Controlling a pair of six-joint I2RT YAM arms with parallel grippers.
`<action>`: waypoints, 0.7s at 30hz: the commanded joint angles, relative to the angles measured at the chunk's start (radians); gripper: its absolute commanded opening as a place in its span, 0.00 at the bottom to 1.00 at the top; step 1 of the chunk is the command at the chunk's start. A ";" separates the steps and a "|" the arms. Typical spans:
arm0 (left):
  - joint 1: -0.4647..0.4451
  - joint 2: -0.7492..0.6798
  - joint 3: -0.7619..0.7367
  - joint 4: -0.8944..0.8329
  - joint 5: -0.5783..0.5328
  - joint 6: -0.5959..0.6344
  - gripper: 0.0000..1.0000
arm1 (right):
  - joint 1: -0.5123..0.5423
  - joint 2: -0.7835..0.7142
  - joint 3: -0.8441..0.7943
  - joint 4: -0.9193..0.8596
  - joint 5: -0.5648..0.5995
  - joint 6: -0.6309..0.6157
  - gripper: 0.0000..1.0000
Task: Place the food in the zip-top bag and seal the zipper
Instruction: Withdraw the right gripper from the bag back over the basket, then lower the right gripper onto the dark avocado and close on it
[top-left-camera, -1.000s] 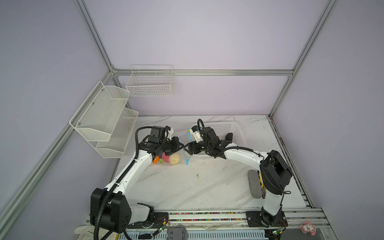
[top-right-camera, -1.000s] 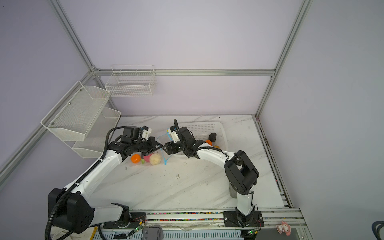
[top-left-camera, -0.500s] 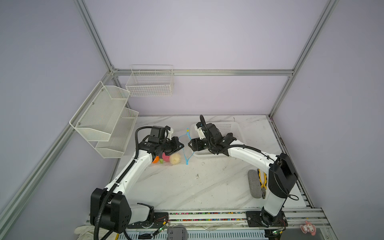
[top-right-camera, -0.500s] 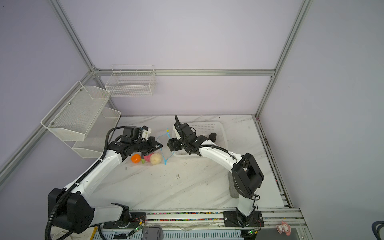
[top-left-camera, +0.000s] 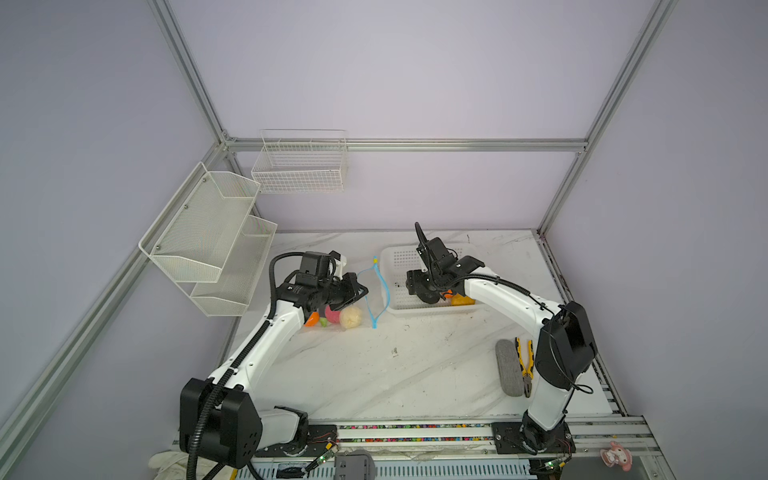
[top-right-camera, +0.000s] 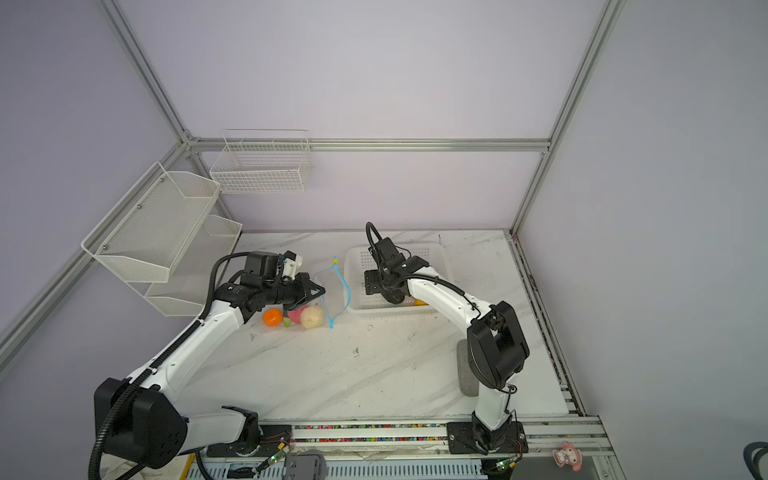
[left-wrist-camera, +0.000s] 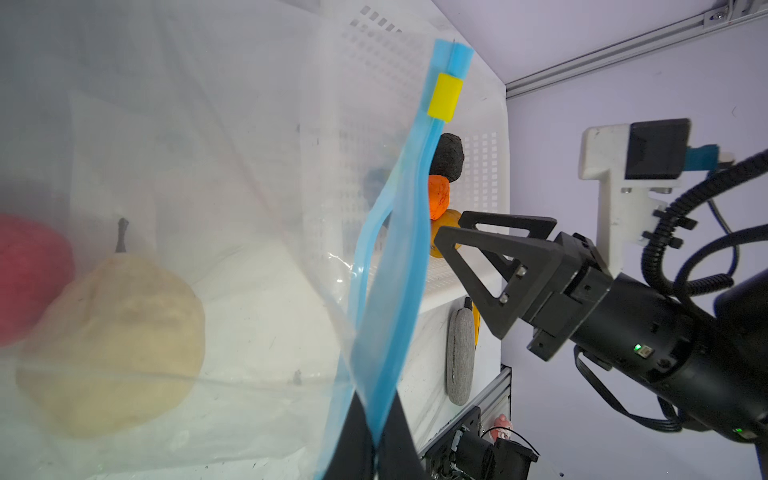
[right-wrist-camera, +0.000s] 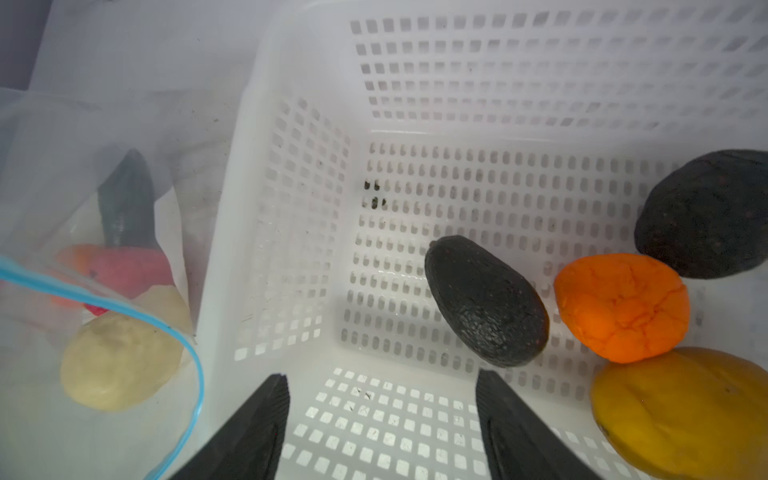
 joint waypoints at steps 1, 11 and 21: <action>0.004 -0.030 -0.020 0.043 0.021 0.012 0.00 | -0.028 0.015 -0.009 -0.060 -0.012 0.020 0.76; 0.004 -0.021 -0.015 0.045 0.025 0.014 0.00 | -0.081 0.098 -0.009 -0.088 -0.053 0.015 0.77; 0.005 -0.022 -0.012 0.044 0.019 0.018 0.00 | -0.101 0.180 0.024 -0.078 -0.087 -0.008 0.85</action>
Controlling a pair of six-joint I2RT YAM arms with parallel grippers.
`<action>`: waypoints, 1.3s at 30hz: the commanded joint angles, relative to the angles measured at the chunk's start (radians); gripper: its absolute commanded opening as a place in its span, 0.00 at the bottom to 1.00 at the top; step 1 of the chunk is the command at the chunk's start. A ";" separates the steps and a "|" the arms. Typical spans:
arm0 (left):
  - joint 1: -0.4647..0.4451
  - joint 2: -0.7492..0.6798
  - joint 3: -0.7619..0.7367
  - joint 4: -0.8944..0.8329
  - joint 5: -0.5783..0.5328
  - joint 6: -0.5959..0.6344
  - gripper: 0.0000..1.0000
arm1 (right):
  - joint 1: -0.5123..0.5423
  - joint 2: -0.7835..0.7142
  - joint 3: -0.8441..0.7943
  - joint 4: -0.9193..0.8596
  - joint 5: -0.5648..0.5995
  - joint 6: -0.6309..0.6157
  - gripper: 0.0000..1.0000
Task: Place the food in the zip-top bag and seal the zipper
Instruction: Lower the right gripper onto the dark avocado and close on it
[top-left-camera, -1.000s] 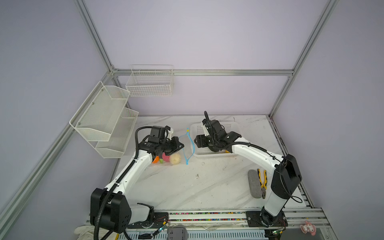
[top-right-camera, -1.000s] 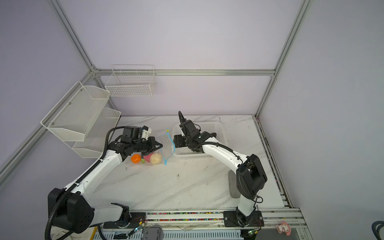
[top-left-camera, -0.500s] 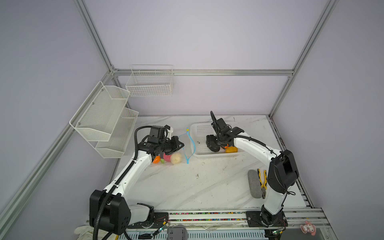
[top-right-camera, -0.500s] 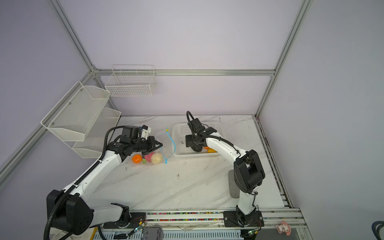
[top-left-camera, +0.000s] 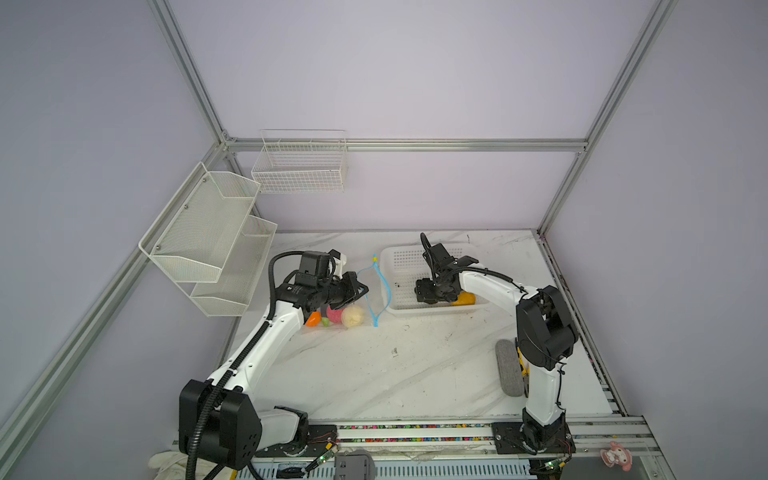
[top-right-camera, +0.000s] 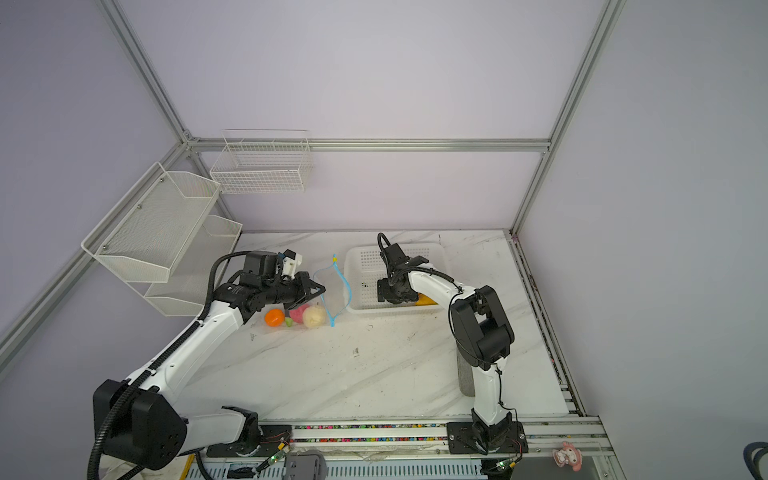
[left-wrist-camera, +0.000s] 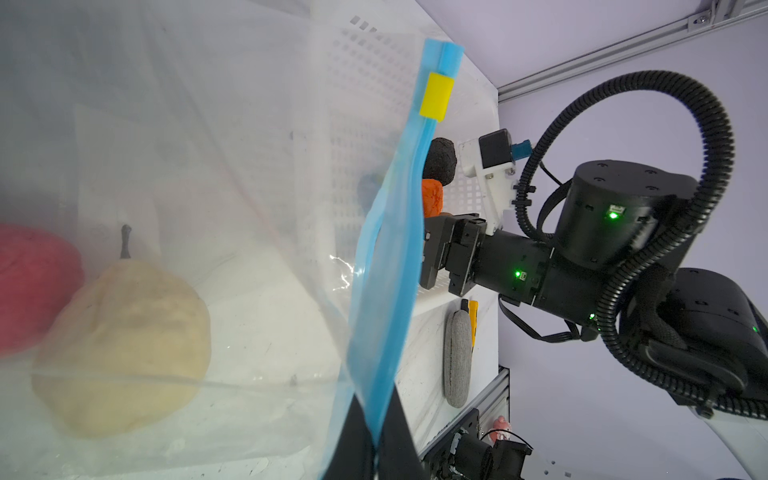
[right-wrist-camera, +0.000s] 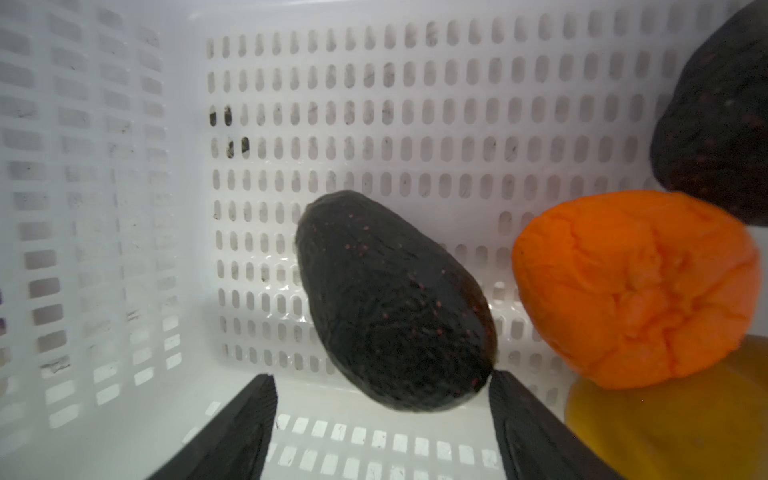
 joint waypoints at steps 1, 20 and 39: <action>0.005 -0.019 -0.012 0.028 0.015 0.019 0.00 | -0.008 0.019 0.034 -0.018 -0.022 -0.010 0.85; 0.011 -0.020 -0.017 0.024 0.016 0.024 0.00 | -0.008 0.111 0.120 0.034 -0.072 -0.028 0.91; 0.019 -0.037 -0.034 0.023 0.011 0.025 0.00 | -0.008 0.189 0.186 0.107 -0.139 -0.006 0.92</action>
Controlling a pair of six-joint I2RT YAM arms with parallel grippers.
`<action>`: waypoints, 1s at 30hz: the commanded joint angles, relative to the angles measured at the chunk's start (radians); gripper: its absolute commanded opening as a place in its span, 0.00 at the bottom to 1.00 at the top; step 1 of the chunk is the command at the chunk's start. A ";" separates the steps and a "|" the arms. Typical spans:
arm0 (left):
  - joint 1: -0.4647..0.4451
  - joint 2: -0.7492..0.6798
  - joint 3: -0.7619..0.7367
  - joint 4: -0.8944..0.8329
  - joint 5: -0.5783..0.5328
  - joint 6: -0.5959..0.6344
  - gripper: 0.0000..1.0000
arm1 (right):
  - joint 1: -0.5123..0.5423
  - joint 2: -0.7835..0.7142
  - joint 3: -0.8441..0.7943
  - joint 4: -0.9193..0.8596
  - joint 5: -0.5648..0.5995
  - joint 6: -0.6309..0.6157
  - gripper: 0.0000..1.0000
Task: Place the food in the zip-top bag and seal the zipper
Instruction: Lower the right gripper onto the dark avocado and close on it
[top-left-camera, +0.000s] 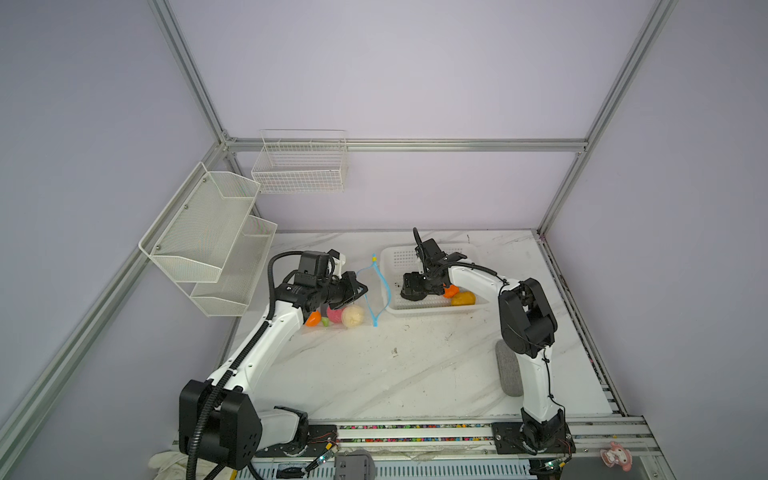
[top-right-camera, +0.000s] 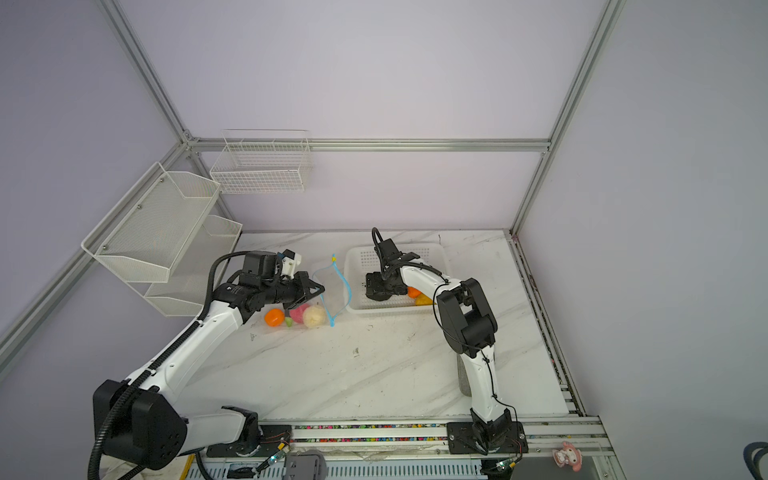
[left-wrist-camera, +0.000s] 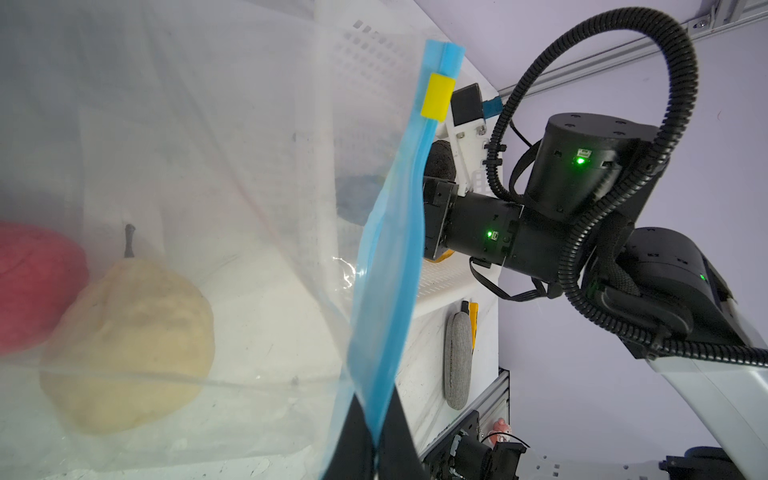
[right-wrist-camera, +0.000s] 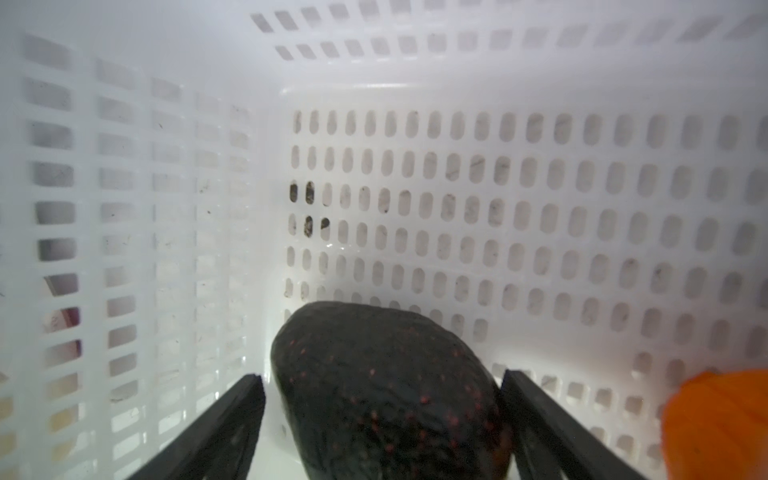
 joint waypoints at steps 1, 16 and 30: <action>0.012 -0.038 -0.035 0.022 0.011 0.024 0.00 | -0.003 0.033 0.035 0.019 -0.020 0.012 0.92; 0.021 -0.058 -0.043 0.012 0.006 0.024 0.00 | -0.004 0.110 0.146 0.042 -0.021 0.037 0.89; 0.025 -0.069 -0.047 0.002 -0.003 0.027 0.00 | 0.026 0.089 0.176 -0.085 0.165 0.011 0.88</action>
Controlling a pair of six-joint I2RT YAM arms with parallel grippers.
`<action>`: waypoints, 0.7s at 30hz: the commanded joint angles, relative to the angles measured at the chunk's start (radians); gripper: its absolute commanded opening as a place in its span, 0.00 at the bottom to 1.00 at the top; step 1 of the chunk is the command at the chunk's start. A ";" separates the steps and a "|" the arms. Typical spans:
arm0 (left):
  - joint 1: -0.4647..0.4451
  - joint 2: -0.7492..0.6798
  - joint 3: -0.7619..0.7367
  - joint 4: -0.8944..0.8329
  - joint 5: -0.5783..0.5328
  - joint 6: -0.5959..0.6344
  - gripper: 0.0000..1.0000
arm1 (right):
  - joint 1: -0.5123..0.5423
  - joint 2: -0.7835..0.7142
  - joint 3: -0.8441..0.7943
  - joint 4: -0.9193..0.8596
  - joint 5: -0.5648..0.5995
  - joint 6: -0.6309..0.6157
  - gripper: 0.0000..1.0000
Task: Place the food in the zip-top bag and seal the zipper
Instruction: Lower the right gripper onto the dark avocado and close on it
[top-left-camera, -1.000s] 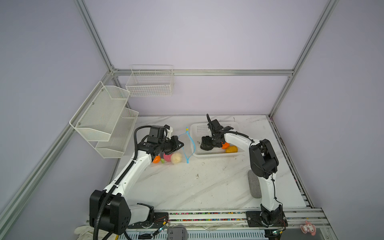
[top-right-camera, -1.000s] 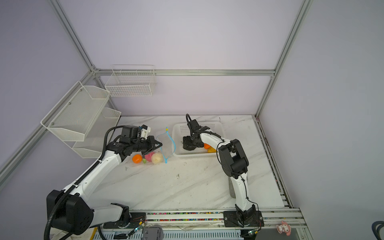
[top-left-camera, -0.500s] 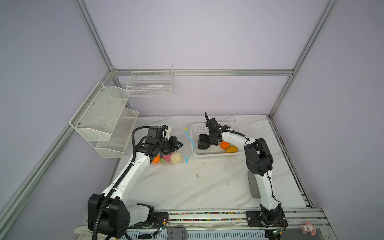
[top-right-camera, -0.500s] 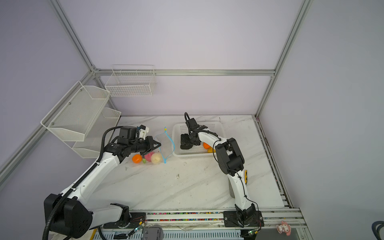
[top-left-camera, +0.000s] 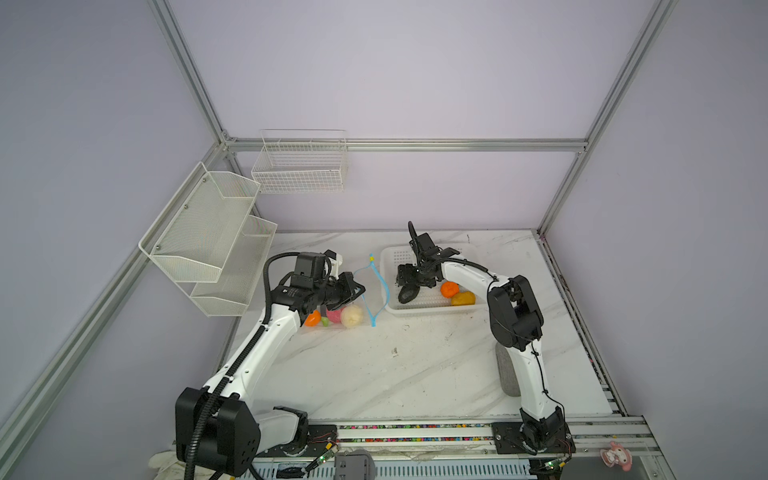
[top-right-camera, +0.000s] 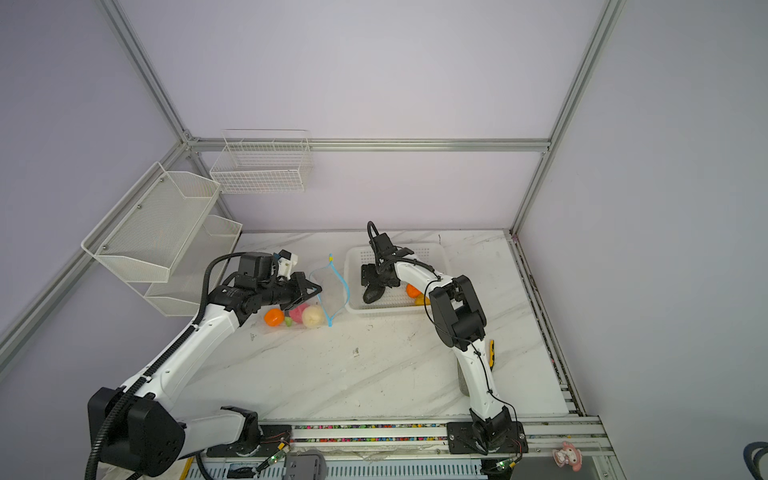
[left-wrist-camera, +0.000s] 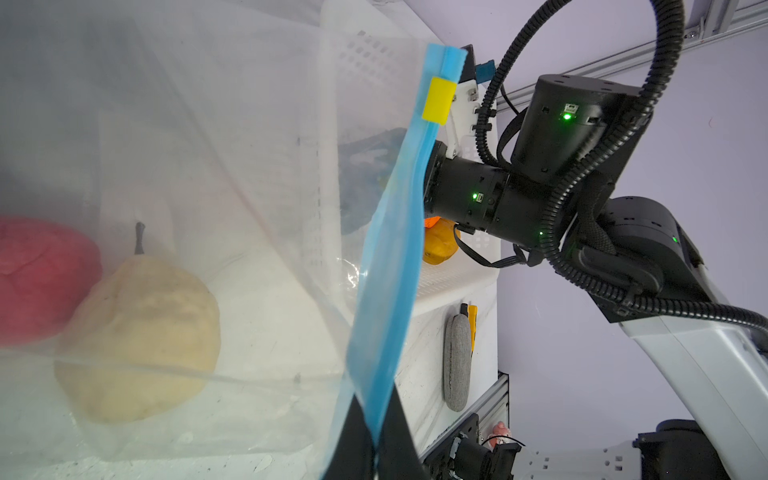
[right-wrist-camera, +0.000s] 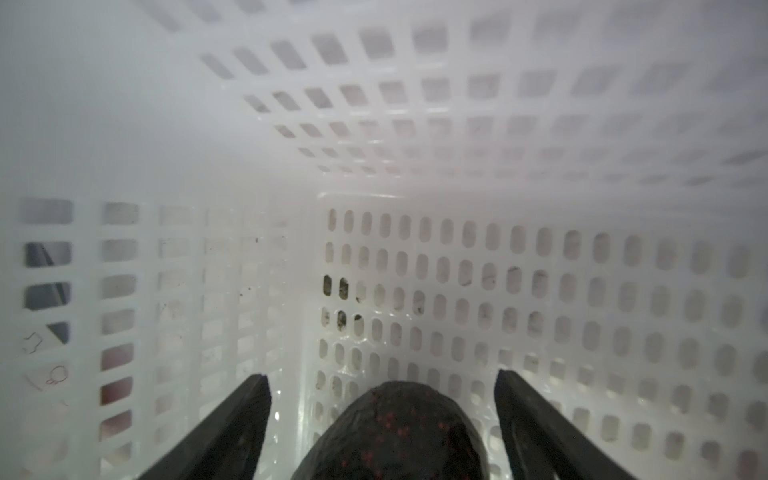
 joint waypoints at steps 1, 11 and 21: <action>0.009 -0.036 -0.033 0.010 -0.002 0.027 0.00 | 0.017 -0.032 0.012 -0.097 0.140 -0.016 0.88; 0.010 -0.015 -0.024 0.011 0.012 0.030 0.00 | 0.031 -0.075 -0.071 -0.100 0.128 -0.007 0.89; 0.009 -0.006 -0.015 0.011 0.018 0.030 0.00 | 0.043 -0.069 -0.097 -0.068 0.092 0.008 0.81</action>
